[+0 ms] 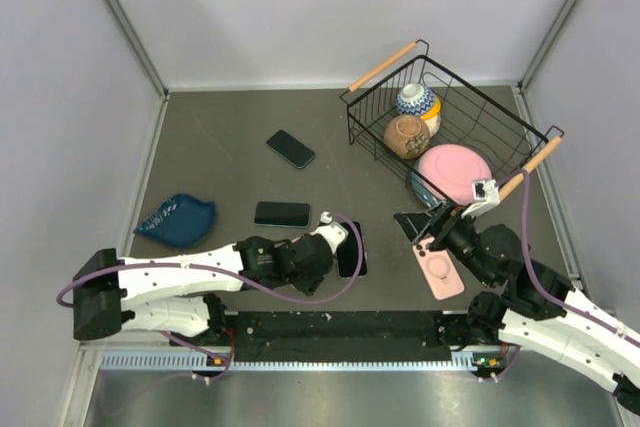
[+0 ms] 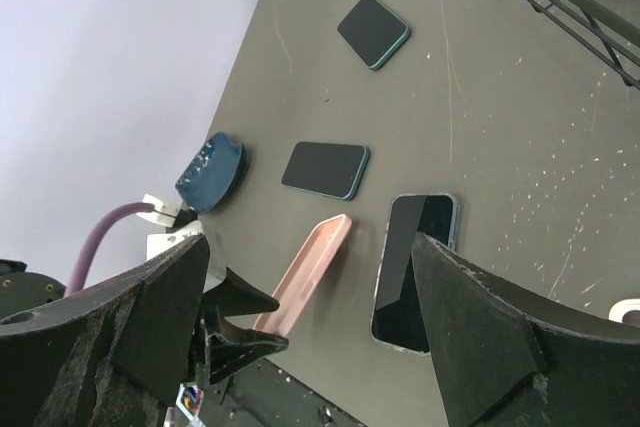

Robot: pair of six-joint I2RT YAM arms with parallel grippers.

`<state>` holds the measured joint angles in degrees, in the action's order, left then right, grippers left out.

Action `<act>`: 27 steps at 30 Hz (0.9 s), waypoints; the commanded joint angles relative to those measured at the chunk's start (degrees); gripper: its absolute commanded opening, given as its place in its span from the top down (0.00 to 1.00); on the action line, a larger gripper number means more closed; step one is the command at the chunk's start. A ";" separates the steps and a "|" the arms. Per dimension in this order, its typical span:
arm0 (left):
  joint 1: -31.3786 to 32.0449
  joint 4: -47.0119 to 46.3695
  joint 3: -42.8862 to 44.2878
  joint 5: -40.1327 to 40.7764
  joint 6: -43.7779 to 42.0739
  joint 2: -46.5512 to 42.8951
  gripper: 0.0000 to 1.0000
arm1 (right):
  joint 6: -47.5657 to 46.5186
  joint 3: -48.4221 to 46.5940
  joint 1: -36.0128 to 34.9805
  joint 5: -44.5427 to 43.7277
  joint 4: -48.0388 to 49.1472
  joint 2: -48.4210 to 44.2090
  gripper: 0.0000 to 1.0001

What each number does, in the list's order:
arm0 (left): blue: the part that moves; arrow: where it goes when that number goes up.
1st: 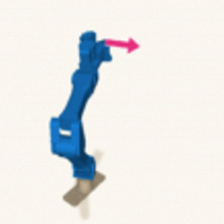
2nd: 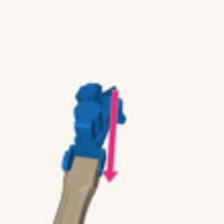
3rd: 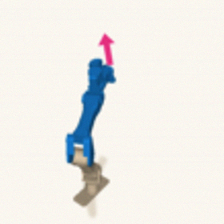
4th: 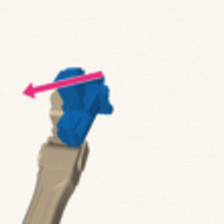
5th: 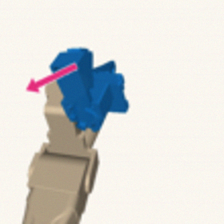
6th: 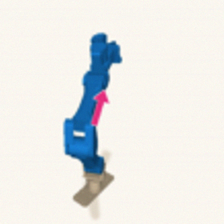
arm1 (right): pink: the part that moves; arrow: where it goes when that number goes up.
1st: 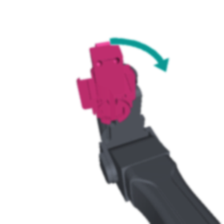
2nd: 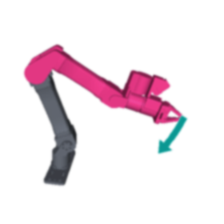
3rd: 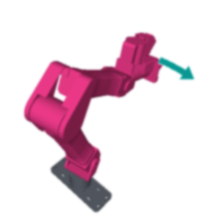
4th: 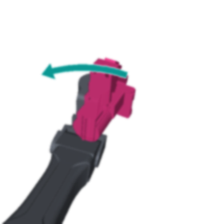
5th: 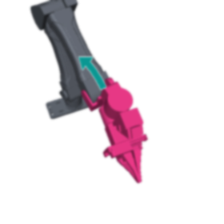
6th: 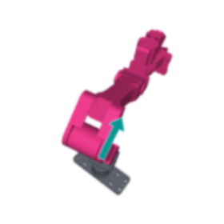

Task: Put the phone into the phone case

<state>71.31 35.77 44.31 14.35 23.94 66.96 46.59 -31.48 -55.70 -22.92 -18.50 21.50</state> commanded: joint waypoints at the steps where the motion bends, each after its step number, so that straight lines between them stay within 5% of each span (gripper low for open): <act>1: 0.06 -3.95 -2.13 0.94 4.61 -2.62 0.49 | 0.17 -0.16 0.16 -0.99 0.92 -0.75 0.17; 12: -1.95 -1.67 0.42 10.51 14.10 -3.24 0.16 | 0.52 -0.07 0.16 -0.46 0.92 -0.75 0.16; 22: -32.95 -4.99 1.39 4.45 13.42 -8.51 0.08 | -0.18 -0.33 0.16 1.38 0.92 -0.75 0.16; 27: -41.15 -6.07 7.35 -0.09 1.57 -2.64 0.08 | -0.53 -0.24 0.16 1.74 0.92 -0.67 0.16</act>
<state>34.11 33.08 45.36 18.65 35.07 60.31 46.65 -31.48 -55.70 -22.17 -18.52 21.37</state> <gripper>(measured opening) 0.918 0.837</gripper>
